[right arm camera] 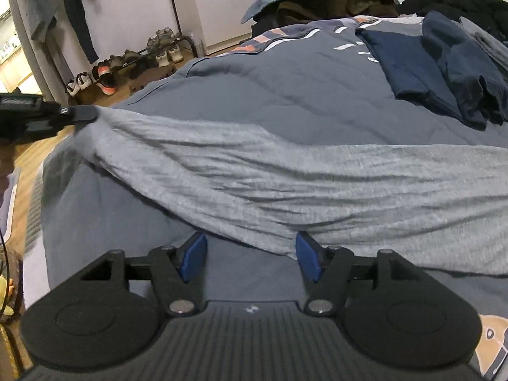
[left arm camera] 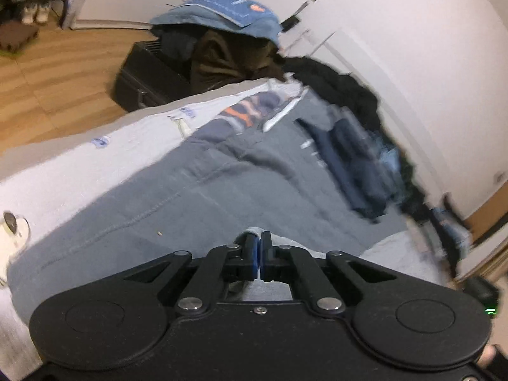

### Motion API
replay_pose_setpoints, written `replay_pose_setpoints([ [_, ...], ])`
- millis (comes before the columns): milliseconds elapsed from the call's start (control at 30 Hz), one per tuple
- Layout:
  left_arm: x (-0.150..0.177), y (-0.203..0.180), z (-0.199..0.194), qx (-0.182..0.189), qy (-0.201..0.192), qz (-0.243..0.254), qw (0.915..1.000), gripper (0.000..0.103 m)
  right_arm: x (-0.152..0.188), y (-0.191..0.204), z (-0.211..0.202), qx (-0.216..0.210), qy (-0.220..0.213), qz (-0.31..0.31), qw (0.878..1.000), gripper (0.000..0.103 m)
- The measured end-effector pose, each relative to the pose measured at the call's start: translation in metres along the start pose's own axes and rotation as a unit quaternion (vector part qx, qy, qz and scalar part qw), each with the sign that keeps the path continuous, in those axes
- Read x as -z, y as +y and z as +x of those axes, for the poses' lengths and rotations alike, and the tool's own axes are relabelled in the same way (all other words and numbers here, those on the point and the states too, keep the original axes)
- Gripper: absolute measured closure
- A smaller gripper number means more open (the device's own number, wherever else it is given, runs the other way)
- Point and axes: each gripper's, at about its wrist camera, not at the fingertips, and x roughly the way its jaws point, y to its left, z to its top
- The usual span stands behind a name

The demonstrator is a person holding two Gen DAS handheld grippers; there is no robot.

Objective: Fold clothes

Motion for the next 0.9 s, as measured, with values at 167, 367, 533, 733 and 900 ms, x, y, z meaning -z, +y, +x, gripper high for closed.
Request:
replay_pose_setpoints([
  [167, 0.010, 0.011, -0.013, 0.021, 0.021, -0.008, 0.9995, 0.098, -0.001, -0.004, -0.001, -0.007, -0.009, 0.014, 1.000, 0.038],
  [367, 0.037, 0.001, -0.021, 0.048, 0.018, 0.016, 0.9986, 0.052, -0.002, -0.004, 0.002, -0.006, -0.009, 0.016, 1.000, 0.038],
  [533, 0.032, -0.007, -0.019, 0.034, 0.010, 0.027, 0.9990, 0.098, -0.004, -0.004, 0.003, -0.006, -0.003, 0.012, 1.000, 0.038],
  [733, 0.006, -0.011, -0.055, 0.038, -0.039, 0.007, 0.9985, 0.102, -0.007, -0.004, 0.000, -0.021, -0.007, 0.013, 1.000, 0.037],
  [900, 0.024, -0.009, -0.031, -0.017, 0.024, 0.030, 0.9991, 0.099, -0.008, -0.003, 0.002, -0.016, -0.001, 0.011, 1.000, 0.037],
])
